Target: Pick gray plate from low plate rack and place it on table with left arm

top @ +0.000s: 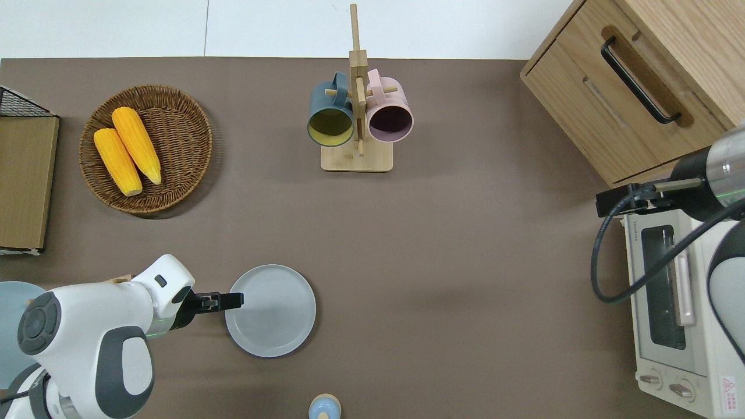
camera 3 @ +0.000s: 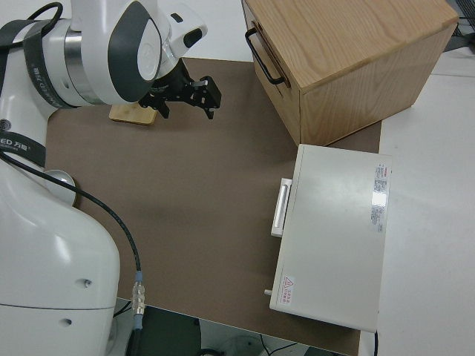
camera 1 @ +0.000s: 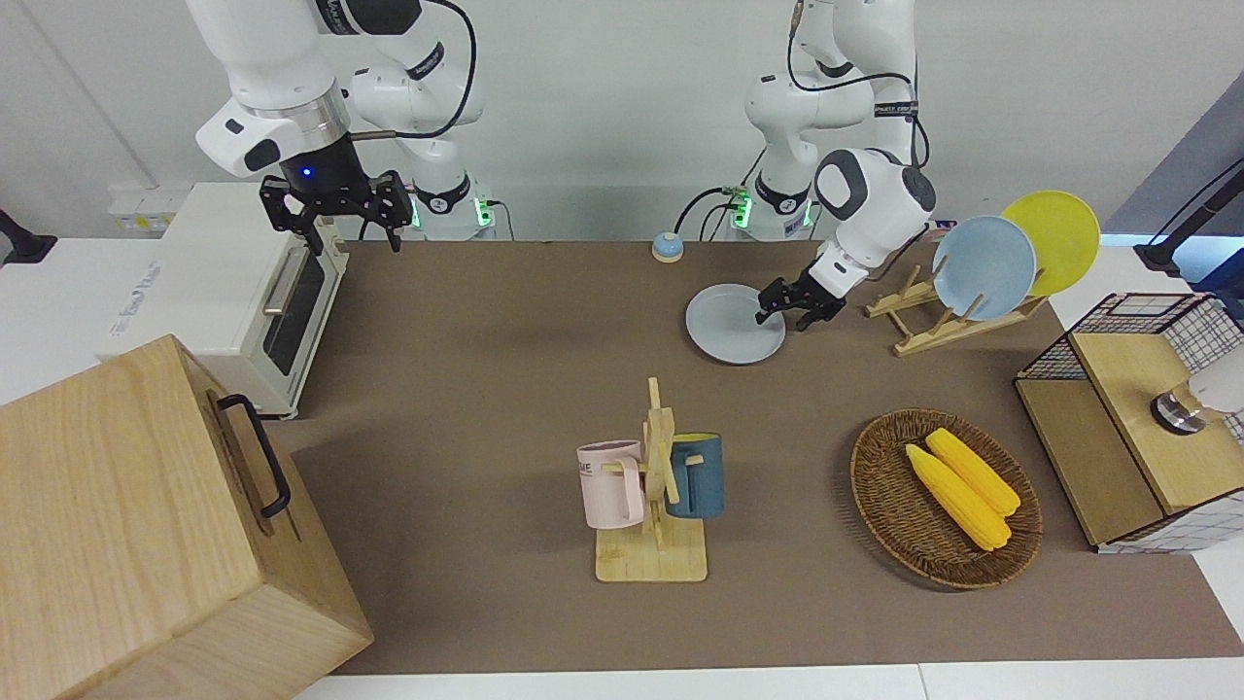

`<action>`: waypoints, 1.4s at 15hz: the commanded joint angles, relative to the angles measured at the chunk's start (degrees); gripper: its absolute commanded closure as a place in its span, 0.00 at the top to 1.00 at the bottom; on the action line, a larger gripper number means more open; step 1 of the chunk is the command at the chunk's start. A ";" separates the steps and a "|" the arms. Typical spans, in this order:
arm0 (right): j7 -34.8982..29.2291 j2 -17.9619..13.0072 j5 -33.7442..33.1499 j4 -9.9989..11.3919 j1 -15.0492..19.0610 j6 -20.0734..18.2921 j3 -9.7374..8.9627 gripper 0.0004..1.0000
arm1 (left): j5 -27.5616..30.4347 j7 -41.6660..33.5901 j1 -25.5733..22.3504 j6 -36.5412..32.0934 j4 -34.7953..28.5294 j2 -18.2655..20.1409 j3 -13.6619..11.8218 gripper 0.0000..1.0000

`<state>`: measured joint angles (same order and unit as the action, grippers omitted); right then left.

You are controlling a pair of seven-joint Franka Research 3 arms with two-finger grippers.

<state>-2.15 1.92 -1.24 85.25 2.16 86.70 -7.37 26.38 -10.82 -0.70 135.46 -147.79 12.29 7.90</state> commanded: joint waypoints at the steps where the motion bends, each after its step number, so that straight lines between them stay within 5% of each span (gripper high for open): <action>1: -0.75 0.54 -0.17 -1.14 1.18 -0.92 -1.16 0.98 | -4.66 2.11 -0.09 -4.76 1.70 3.96 -0.69 1.00; 14: -0.75 0.54 -0.17 -1.14 1.27 -0.92 -1.16 0.98 | -21.54 9.58 -1.68 -33.05 25.78 4.50 -0.95 1.00; 21: -0.75 0.54 -0.17 -1.22 1.27 -0.92 -1.16 0.98 | -26.28 10.03 -1.59 -42.47 32.12 4.32 -0.95 1.00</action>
<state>-2.15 1.92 -1.24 85.25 2.16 86.70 -7.37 3.61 -1.57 -2.07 96.43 -118.44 17.31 6.80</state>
